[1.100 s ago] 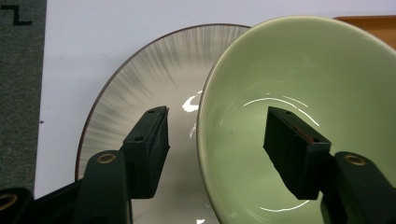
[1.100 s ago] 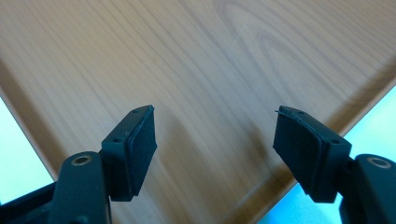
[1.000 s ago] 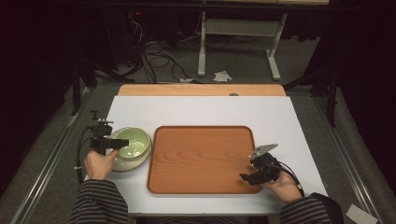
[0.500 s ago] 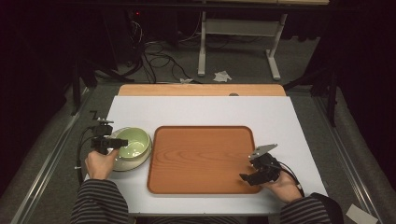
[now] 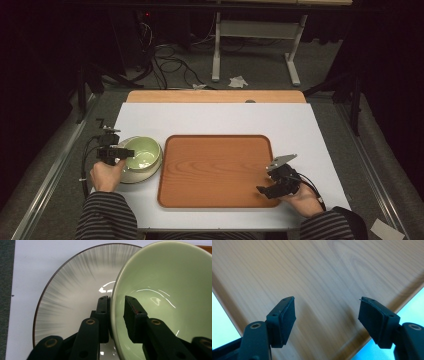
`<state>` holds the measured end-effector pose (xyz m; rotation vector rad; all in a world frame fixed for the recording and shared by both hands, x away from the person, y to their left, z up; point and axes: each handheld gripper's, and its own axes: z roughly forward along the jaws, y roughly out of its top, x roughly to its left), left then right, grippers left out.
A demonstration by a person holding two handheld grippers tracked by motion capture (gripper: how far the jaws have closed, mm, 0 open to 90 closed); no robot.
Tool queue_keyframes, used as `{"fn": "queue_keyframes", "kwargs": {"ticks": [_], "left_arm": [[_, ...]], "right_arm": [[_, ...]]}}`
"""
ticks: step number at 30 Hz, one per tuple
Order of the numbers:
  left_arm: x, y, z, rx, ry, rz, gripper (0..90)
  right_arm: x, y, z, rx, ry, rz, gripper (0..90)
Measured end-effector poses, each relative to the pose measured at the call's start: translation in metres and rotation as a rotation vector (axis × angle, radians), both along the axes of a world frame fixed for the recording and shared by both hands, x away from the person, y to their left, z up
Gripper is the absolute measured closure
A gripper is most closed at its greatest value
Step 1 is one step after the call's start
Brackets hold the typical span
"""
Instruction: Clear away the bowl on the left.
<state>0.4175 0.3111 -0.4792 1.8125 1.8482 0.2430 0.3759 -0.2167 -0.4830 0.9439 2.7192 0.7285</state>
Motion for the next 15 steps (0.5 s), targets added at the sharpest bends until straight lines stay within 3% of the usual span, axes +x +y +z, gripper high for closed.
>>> {"fn": "queue_keyframes", "kwargs": {"ticks": [15], "left_arm": [[-0.0011, 0.0076, -0.0014, -0.048, 0.004, 0.020, 82.6]], "right_arm": [[-0.0002, 0.0001, -0.0001, 0.000, -0.003, 0.006, 31.4]]}}
